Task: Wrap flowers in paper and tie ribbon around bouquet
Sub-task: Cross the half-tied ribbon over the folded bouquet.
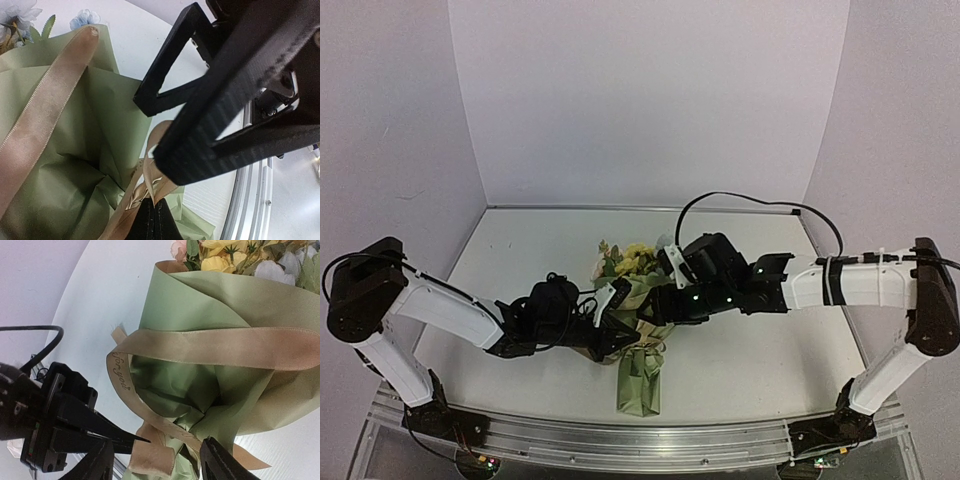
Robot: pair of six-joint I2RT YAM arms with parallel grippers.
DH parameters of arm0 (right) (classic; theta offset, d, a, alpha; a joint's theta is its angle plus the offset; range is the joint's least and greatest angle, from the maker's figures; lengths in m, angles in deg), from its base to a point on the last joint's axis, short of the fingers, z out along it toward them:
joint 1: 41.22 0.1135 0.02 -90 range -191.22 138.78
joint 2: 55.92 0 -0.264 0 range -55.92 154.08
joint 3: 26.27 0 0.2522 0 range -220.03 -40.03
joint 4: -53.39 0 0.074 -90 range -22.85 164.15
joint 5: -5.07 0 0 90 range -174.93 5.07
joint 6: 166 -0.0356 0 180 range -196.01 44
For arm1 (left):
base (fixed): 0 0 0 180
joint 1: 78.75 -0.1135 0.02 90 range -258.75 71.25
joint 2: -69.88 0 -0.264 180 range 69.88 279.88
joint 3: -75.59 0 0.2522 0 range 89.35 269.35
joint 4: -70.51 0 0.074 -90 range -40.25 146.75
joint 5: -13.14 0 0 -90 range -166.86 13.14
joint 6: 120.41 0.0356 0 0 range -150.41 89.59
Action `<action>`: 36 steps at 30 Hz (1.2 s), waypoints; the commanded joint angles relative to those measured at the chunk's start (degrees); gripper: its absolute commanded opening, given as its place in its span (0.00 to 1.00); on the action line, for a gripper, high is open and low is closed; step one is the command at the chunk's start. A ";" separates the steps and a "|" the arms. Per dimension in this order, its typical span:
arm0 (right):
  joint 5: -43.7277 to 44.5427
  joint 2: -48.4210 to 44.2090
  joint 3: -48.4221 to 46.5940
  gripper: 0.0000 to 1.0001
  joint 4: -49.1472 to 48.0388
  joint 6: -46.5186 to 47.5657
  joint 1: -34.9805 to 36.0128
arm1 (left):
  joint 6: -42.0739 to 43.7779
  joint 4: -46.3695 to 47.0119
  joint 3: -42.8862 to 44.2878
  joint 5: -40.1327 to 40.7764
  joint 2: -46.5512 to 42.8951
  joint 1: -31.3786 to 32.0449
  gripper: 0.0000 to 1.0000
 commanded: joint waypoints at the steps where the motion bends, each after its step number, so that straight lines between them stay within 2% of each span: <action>1: 1.12 -3.61 1.08 0.66 -1.88 6.13 0.27 | 1.56 -0.85 2.92 -7.30 1.12 -2.33 0.00; 7: -2.24 -2.87 1.21 0.66 -3.41 10.79 0.31 | 1.66 -1.68 3.36 -12.24 1.06 -5.06 0.00; 10: -4.57 -1.18 -0.25 0.63 -3.43 12.77 0.33 | 2.04 -2.31 3.82 -15.10 1.23 -5.96 0.00; 19: -6.17 0.80 -1.86 0.59 -3.48 15.73 -0.10 | 1.55 -2.66 4.51 -23.03 1.82 -8.12 0.00; 29: -6.03 0.77 -1.52 0.41 -3.43 15.92 -0.56 | 1.51 -5.26 6.63 -23.72 3.51 -9.29 0.00; 36: -5.78 -0.01 -0.87 0.35 -3.43 15.42 -0.88 | 1.38 -6.65 7.04 -22.72 3.82 -9.53 0.00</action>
